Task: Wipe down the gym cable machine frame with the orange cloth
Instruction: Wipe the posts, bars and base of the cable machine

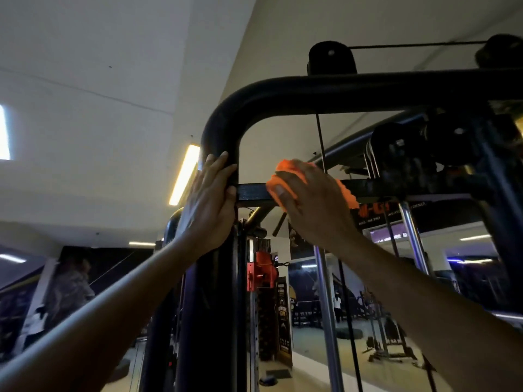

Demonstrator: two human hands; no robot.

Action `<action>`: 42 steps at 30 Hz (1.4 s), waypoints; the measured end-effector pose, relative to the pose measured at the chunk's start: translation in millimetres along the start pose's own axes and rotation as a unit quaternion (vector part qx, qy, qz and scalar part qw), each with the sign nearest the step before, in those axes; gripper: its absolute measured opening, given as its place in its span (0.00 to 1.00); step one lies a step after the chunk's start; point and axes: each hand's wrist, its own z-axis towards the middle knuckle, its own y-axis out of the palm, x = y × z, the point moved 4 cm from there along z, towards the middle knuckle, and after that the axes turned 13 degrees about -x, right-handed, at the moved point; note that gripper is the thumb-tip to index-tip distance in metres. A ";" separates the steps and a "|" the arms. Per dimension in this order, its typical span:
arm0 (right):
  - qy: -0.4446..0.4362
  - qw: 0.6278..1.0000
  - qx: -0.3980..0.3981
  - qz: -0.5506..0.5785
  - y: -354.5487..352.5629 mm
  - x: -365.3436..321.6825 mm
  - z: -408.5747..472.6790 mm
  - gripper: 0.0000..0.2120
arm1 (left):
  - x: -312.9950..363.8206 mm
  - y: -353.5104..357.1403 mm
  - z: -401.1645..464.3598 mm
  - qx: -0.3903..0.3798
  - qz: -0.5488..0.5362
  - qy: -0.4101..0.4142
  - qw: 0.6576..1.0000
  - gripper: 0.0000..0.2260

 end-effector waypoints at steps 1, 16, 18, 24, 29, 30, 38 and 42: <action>0.014 1.000 0.010 0.004 -2.0 3.4 -1.2 0.22 | -1.8 -0.8 -0.2 -0.001 -0.002 0.005 1.000 0.23; 0.067 0.997 0.044 -0.011 4.0 -32.0 -4.8 0.21 | -21.9 2.4 -7.8 -0.010 -0.049 -0.003 0.999 0.24; 0.065 0.997 0.038 0.011 19.9 -62.5 5.9 0.21 | -22.5 1.0 -7.2 -0.002 -0.050 0.005 0.999 0.24; -0.019 0.999 -0.006 -0.029 14.5 -80.8 6.2 0.23 | -20.2 1.2 -8.1 -0.003 -0.064 0.002 0.998 0.23; 0.101 0.994 0.027 -0.015 -18.5 -16.0 -17.6 0.21 | -20.9 2.4 -6.4 -0.014 -0.022 0.009 1.000 0.23; 0.117 0.993 0.034 -0.003 -16.3 -18.4 -19.0 0.21 | -21.5 4.1 -5.4 -0.016 0.006 0.010 1.000 0.23; 0.036 0.998 -0.042 -0.014 -9.1 -20.3 -29.2 0.23 | 3.2 28.2 -3.6 -0.118 0.238 0.056 0.962 0.31; 0.145 0.989 0.019 0.031 -39.7 32.9 -51.1 0.21 | 4.6 25.8 -3.3 -0.134 0.270 0.059 0.952 0.32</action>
